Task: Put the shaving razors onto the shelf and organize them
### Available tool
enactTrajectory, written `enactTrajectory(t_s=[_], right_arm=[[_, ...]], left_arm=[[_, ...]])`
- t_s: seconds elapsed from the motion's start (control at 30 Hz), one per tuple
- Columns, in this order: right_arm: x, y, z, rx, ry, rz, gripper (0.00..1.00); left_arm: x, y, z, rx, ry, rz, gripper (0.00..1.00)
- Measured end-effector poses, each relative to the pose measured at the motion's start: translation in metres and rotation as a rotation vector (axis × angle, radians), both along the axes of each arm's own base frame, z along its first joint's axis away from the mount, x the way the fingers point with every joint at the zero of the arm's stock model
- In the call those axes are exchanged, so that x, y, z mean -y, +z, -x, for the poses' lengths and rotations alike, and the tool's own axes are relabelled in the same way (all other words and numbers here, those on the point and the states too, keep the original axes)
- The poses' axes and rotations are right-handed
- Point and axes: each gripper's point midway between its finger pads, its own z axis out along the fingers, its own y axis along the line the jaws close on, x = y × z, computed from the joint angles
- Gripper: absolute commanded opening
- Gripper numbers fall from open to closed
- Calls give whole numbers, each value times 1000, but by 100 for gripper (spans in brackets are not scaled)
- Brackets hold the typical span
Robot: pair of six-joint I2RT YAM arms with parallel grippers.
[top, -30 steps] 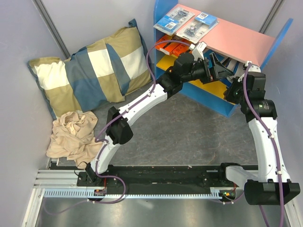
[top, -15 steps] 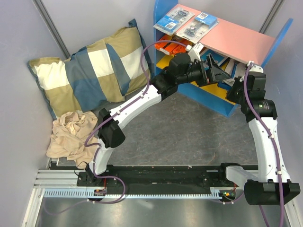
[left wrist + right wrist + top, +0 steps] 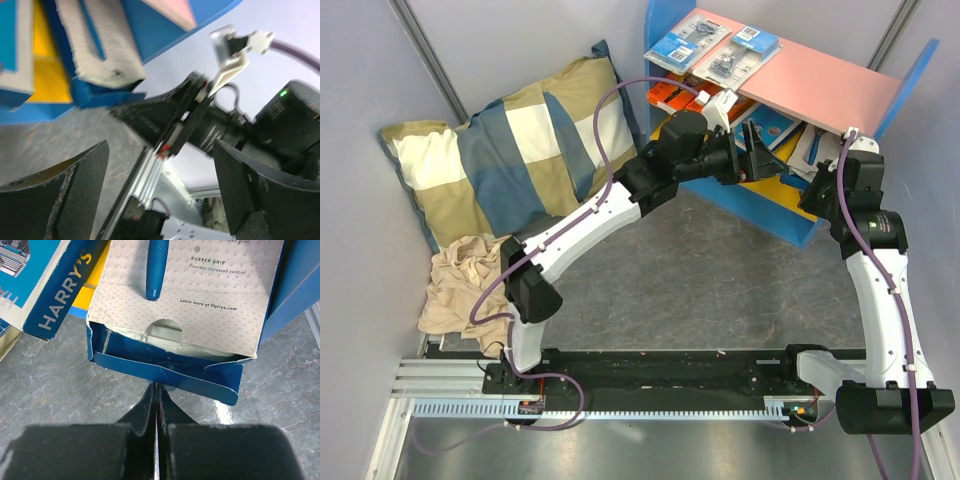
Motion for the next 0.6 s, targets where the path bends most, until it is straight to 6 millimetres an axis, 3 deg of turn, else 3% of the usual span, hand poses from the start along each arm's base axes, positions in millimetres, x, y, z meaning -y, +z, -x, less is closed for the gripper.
enactTrajectory(t_s=[0.07, 0.17, 0.2, 0.3, 0.4, 0.6], right_arm=[[0, 1, 1, 4, 1, 0, 0], [0, 4, 3, 14, 2, 1, 0], [0, 5, 3, 16, 2, 1, 0], [0, 6, 4, 21, 3, 1, 0], [0, 7, 4, 22, 3, 1, 0], [-2, 8, 4, 26, 10, -3, 0]], left_arm=[[-9, -9, 0, 4, 22, -39, 74], [-22, -29, -5, 3, 52, -106, 46], [-24, -37, -8, 2, 58, -127, 28], [-34, -62, -22, -18, 86, -192, 10], [-41, -82, -43, -36, 122, -240, 2], [-40, -105, -84, -47, 168, -306, 2]])
